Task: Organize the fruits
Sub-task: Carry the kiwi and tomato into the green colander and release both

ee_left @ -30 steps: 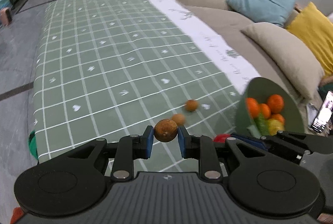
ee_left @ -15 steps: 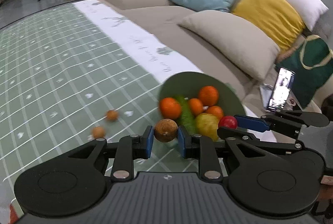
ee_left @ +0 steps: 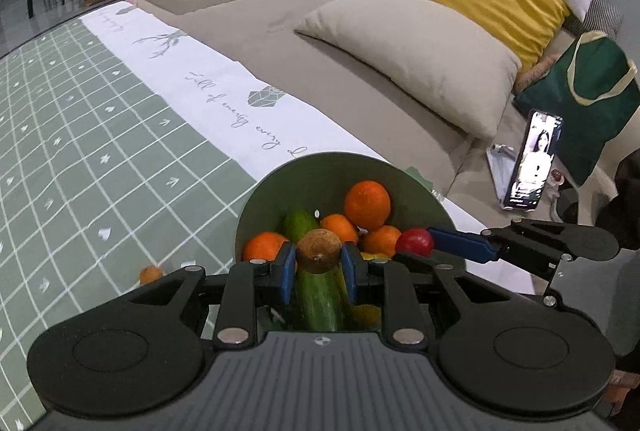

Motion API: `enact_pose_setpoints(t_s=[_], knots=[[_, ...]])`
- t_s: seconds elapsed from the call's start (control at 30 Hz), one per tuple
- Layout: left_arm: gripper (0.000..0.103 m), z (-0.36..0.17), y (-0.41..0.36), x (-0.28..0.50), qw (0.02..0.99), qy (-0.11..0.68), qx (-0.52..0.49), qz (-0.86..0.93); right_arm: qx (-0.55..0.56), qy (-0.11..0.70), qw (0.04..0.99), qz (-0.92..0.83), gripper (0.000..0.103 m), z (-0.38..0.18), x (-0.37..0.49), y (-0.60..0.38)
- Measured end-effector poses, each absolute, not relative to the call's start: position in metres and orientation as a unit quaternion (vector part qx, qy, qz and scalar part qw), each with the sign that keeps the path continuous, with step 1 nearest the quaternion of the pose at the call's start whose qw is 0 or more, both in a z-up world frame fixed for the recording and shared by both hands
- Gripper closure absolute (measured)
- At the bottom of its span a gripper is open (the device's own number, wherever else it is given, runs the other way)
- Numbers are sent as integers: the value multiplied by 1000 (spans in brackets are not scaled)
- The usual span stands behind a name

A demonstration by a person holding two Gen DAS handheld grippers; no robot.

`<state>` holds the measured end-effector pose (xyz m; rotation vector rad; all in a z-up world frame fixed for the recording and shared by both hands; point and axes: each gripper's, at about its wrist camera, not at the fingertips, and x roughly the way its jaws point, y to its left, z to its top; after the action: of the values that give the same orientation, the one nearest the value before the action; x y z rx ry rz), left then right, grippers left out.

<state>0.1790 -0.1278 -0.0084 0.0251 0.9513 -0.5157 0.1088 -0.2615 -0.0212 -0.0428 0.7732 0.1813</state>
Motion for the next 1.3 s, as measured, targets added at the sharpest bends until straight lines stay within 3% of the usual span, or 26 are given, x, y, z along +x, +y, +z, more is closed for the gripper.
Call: enact_pose_setpoints(t_s=[0.7,0.8,1.07,1.3], knots=[[75,-52,-169,229,832,482,78,-265,-5,397,915,78,76,-60,149,-267],[75,-54,-172,230,832,481,81,-265,-3,394,916,75,68,-58,148,-268],[70,-48,-164,224,836,479,64,-260,-3,391,917,75,64,-54,143,-267],[68,-25,-146,205,851,460,54,-249,0,383,921,69,54,-42,136,-263]])
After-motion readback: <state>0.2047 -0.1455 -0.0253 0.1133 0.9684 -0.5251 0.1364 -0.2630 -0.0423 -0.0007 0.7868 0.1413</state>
